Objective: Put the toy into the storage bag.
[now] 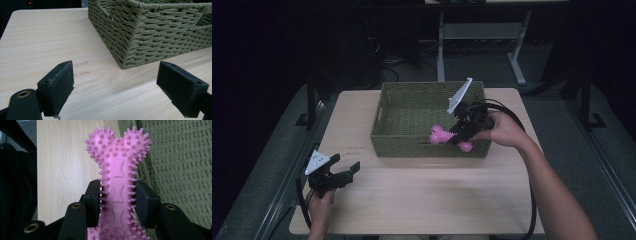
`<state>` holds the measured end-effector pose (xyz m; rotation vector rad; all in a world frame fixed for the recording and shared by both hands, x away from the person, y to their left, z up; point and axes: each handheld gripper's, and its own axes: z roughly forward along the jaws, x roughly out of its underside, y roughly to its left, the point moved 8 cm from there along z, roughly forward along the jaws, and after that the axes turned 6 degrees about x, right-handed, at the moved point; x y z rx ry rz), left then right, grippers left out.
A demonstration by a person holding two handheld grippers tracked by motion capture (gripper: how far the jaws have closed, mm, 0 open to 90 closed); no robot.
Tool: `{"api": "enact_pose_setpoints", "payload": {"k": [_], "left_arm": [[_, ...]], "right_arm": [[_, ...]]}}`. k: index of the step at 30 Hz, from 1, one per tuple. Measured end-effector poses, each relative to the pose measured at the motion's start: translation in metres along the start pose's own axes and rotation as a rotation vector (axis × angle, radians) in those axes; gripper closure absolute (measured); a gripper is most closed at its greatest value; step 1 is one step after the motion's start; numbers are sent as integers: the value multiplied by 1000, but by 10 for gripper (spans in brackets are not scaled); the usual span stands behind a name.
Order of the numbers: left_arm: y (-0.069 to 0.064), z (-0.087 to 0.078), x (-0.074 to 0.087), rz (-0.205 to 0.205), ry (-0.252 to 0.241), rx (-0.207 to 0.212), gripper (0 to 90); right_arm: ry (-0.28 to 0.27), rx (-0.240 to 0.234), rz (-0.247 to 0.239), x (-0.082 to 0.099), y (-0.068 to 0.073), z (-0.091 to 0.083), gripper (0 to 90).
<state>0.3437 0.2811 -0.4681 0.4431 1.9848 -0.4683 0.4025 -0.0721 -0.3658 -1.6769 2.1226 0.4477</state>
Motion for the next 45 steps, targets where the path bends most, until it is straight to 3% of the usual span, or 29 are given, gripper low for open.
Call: {"api": "enact_pose_setpoints", "payload": {"k": [23, 45], "left_arm": [[-1, 0, 0, 7, 3, -2, 139], [-1, 0, 0, 8, 5, 1, 138]], "right_arm": [[10, 28, 24, -11, -26, -10, 581], [19, 22, 86, -4, -62, 3, 581]]}}
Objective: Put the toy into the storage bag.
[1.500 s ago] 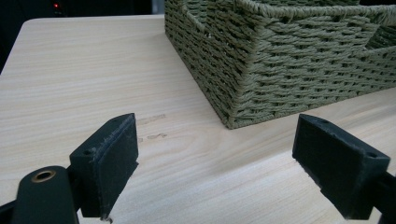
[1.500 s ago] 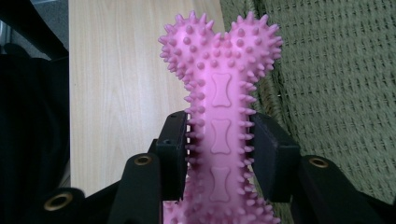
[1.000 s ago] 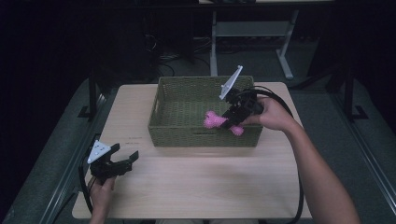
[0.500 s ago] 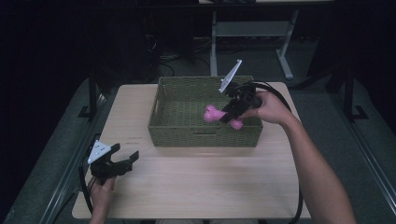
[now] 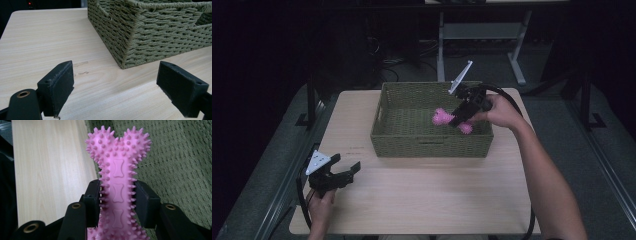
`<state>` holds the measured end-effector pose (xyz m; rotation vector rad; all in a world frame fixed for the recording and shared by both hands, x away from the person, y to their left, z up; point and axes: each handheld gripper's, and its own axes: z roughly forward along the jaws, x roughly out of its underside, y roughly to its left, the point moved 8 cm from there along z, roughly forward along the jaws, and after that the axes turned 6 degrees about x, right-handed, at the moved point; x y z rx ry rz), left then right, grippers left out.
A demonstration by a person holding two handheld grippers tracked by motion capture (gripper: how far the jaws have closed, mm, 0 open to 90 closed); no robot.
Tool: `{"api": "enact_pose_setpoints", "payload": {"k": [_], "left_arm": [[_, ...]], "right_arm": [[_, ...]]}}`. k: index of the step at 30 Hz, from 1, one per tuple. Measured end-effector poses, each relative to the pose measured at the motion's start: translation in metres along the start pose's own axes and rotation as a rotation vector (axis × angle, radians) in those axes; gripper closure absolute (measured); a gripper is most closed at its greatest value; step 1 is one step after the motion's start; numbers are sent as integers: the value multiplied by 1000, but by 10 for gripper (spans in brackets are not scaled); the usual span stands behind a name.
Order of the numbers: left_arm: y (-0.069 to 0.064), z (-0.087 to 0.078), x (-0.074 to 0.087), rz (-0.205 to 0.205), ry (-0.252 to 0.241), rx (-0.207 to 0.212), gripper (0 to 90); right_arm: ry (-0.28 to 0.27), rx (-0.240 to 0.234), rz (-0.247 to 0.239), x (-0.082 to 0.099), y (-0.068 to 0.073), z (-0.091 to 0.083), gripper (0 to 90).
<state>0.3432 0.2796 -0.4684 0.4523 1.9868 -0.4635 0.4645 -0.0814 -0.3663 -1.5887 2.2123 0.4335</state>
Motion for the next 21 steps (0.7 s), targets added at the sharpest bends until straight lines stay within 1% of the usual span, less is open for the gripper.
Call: {"api": "enact_pose_setpoints", "payload": {"k": [5, 11, 21], "left_arm": [[0, 0, 0, -1, 0, -1, 139], [0, 1, 0, -1, 3, -2, 138], [0, 1, 0, 2, 5, -1, 138]], "right_arm": [[5, -3, 24, 3, -6, 3, 581], [16, -6, 39, 6, -13, 10, 581], [27, -6, 51, 8, -21, 20, 580]]}}
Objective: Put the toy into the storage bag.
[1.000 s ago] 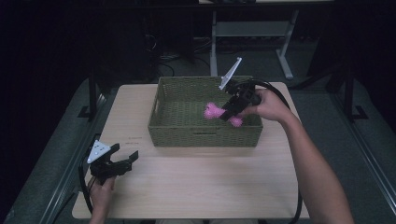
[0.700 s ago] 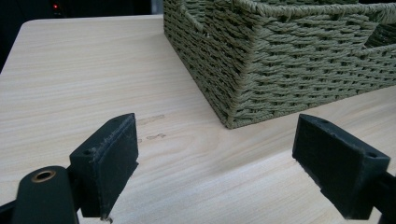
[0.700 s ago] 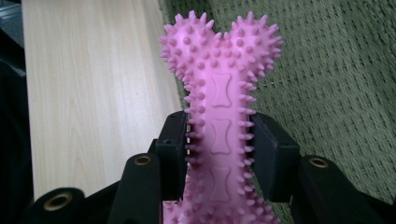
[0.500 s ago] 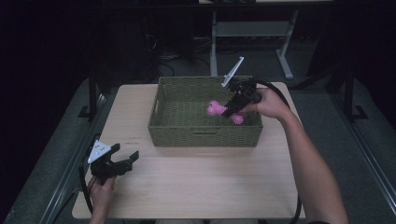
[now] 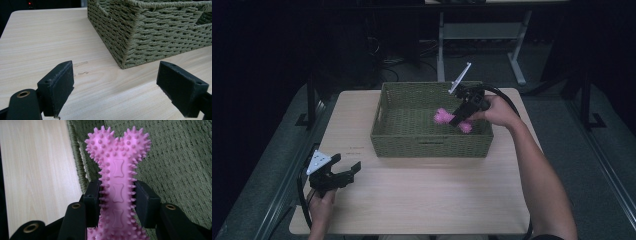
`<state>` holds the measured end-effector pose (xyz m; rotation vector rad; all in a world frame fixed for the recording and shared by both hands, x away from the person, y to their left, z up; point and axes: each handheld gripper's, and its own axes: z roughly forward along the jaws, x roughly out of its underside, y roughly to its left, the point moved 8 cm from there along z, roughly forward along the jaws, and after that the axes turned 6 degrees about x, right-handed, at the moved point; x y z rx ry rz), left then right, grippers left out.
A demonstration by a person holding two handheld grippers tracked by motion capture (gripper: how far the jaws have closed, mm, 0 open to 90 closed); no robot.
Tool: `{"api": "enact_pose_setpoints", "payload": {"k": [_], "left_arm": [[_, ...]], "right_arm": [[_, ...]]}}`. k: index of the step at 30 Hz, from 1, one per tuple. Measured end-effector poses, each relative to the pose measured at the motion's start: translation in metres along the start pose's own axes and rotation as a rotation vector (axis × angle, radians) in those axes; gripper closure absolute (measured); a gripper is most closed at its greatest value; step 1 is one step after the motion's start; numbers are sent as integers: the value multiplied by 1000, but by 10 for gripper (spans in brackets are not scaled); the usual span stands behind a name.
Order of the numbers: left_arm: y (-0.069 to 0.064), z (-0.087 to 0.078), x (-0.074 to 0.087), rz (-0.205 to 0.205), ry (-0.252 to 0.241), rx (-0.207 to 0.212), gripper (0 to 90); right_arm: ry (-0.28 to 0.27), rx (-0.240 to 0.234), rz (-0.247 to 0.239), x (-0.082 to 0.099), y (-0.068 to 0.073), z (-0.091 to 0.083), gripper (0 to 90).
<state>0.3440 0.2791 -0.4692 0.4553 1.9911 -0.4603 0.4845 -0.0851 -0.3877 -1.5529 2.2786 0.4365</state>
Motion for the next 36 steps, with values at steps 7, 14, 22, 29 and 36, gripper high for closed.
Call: {"api": "enact_pose_setpoints", "payload": {"k": [7, 14, 22, 29, 36], "left_arm": [[1, 0, 0, -1, 0, -3, 139], [1, 0, 0, -3, -2, -3, 139], [1, -1, 0, -1, -2, -5, 139], [1, -1, 0, -2, -4, -5, 139], [1, -1, 0, -2, -3, -5, 138]], "right_arm": [[5, -4, 17, 0, -6, 8, 579], [20, -6, 29, 1, -9, 17, 579], [34, -15, 29, 2, -10, 25, 579], [39, -12, 38, 2, -13, 29, 578], [41, -22, 43, 3, -12, 35, 579]]}}
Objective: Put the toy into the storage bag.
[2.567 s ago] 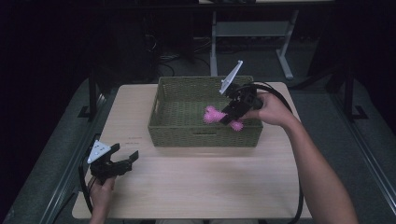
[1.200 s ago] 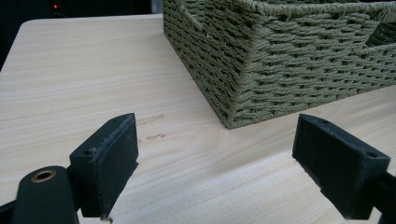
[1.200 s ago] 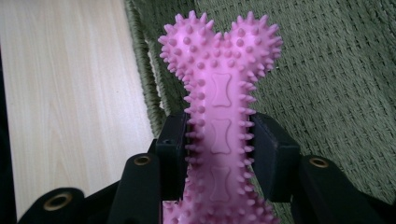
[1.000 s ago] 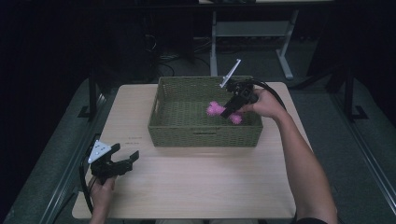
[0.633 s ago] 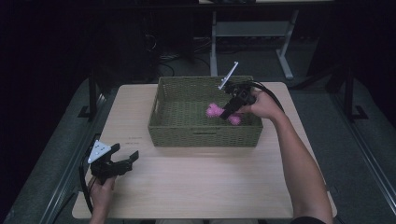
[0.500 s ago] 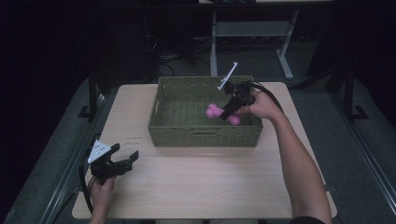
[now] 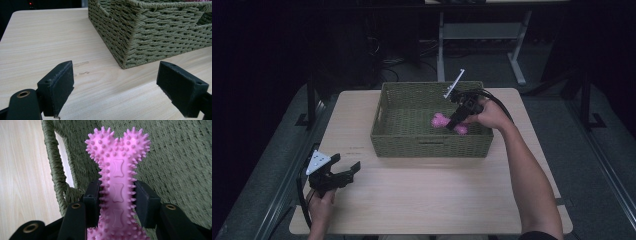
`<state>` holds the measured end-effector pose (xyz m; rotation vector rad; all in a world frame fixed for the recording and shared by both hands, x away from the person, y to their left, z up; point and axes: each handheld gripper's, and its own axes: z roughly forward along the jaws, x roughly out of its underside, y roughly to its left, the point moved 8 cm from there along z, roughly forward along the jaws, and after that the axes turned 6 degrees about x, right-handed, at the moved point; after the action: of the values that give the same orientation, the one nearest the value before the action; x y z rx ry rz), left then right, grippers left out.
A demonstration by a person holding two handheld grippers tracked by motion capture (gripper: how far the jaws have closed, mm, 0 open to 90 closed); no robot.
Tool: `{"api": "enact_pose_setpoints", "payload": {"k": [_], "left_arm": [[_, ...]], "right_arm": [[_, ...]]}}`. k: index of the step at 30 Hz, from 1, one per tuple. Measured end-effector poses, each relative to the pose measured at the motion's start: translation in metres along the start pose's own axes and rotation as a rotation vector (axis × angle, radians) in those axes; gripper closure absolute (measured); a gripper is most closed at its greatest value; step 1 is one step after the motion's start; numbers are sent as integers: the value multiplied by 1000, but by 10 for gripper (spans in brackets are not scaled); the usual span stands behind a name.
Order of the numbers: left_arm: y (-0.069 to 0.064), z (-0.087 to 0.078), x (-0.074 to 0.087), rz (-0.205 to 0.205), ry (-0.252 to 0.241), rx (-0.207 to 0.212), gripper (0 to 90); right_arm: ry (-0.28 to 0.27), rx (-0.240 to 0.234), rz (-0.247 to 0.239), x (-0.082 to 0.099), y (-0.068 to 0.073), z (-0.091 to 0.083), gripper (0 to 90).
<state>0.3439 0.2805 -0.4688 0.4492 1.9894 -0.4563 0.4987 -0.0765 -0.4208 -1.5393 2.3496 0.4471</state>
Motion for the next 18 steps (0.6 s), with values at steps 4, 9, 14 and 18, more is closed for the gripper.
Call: {"api": "enact_pose_setpoints", "payload": {"k": [4, 9, 14, 18], "left_arm": [[0, 0, 0, 2, 1, -1, 138], [0, 0, 0, 1, 1, 0, 139], [0, 0, 0, 2, 2, 1, 138], [-1, 0, 0, 1, 1, 4, 139]], "right_arm": [[11, -1, 9, 4, -2, 7, 579], [12, -6, 16, 6, -3, 14, 579], [16, -15, 11, 4, -2, 19, 579], [23, -17, 13, 4, 0, 22, 578]]}}
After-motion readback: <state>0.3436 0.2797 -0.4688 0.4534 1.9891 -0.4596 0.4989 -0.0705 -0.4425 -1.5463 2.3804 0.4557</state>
